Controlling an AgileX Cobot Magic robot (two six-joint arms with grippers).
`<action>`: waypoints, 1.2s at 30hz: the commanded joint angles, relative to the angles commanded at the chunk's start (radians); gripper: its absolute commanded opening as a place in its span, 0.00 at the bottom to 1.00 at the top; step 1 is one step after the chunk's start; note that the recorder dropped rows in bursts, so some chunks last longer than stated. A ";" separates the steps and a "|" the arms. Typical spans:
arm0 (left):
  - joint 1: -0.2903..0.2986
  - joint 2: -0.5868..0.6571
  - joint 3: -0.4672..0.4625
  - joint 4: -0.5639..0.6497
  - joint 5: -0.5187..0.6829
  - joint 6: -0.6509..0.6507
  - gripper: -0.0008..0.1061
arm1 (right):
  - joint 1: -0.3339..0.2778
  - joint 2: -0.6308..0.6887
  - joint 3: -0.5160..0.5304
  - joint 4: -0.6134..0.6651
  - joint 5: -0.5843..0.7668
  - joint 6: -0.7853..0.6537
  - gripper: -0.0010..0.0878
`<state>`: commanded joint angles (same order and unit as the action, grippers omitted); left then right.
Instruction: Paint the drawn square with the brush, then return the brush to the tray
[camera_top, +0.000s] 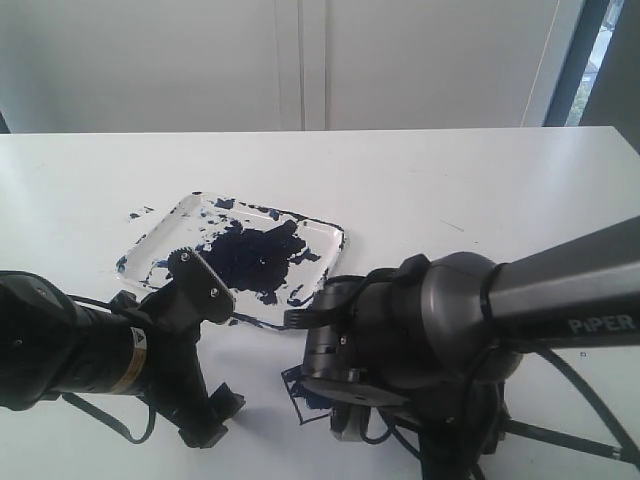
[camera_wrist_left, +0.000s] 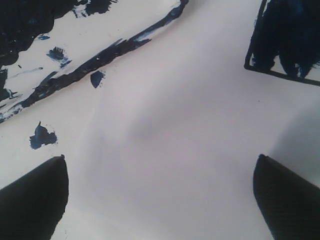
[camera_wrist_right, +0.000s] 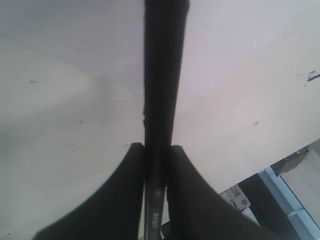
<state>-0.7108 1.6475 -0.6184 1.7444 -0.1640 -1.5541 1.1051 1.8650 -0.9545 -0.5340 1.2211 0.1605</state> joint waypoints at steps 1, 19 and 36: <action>0.000 0.000 0.000 0.000 0.000 0.000 0.95 | 0.004 -0.002 0.000 0.018 0.000 0.000 0.01; 0.000 0.000 0.000 0.000 0.000 -0.002 0.95 | 0.121 -0.043 0.000 0.084 0.000 -0.007 0.01; 0.000 0.000 0.000 0.000 -0.002 -0.016 0.95 | 0.095 -0.043 0.000 -0.006 0.000 0.026 0.01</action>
<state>-0.7108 1.6475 -0.6184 1.7444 -0.1661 -1.5698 1.1999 1.8223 -0.9549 -0.5399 1.2211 0.1867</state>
